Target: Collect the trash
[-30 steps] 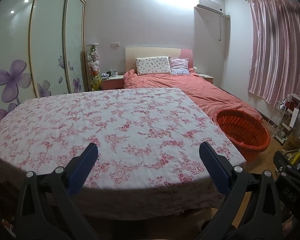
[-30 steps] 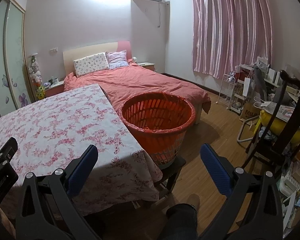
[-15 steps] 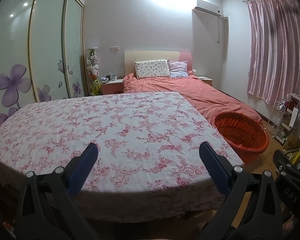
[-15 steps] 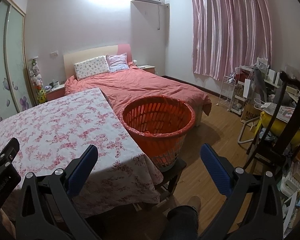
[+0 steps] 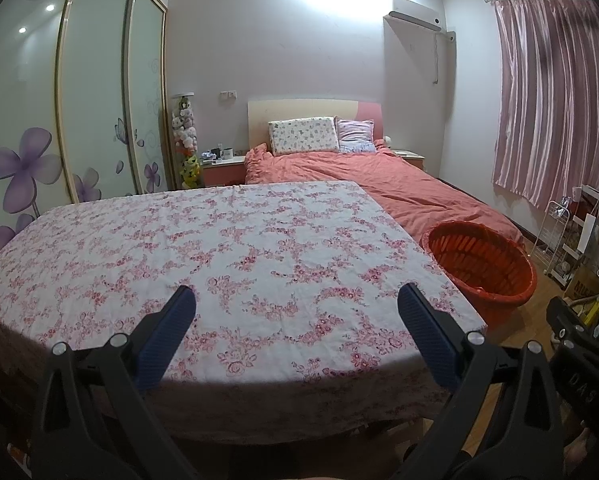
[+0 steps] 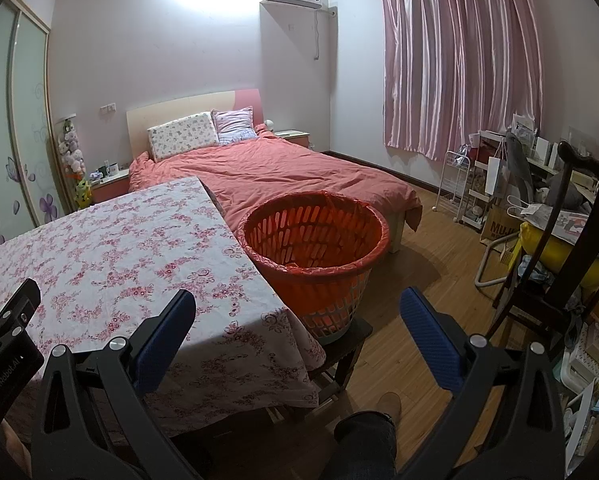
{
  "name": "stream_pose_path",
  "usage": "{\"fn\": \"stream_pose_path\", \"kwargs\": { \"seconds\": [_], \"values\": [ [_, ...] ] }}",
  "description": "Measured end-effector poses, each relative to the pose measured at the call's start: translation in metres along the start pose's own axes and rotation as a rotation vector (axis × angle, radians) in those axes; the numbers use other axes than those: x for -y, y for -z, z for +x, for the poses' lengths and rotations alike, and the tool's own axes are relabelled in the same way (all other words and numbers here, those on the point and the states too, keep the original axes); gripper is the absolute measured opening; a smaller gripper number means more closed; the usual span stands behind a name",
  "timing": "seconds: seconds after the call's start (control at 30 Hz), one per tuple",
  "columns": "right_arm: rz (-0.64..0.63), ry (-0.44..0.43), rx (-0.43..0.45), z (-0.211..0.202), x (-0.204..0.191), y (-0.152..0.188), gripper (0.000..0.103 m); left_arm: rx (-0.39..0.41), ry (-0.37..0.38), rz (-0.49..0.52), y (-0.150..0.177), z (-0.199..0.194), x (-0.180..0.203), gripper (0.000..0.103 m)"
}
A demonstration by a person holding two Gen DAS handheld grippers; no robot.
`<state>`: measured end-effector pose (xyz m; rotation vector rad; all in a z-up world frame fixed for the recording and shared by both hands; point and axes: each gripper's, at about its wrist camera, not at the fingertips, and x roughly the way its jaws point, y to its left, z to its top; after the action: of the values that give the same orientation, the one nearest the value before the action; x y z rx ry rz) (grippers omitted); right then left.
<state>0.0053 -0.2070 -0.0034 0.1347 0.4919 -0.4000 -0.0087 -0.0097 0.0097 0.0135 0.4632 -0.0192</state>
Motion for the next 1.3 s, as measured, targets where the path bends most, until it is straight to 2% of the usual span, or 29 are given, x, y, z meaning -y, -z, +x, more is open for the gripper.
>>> {"fn": "stream_pose_path", "kwargs": {
  "seconds": [1.3],
  "values": [
    [0.0,0.001,-0.003,0.0001,0.0005,-0.001,0.101,-0.016,0.005,-0.003,0.0011,0.004,-0.0029,0.099]
  ]
}}
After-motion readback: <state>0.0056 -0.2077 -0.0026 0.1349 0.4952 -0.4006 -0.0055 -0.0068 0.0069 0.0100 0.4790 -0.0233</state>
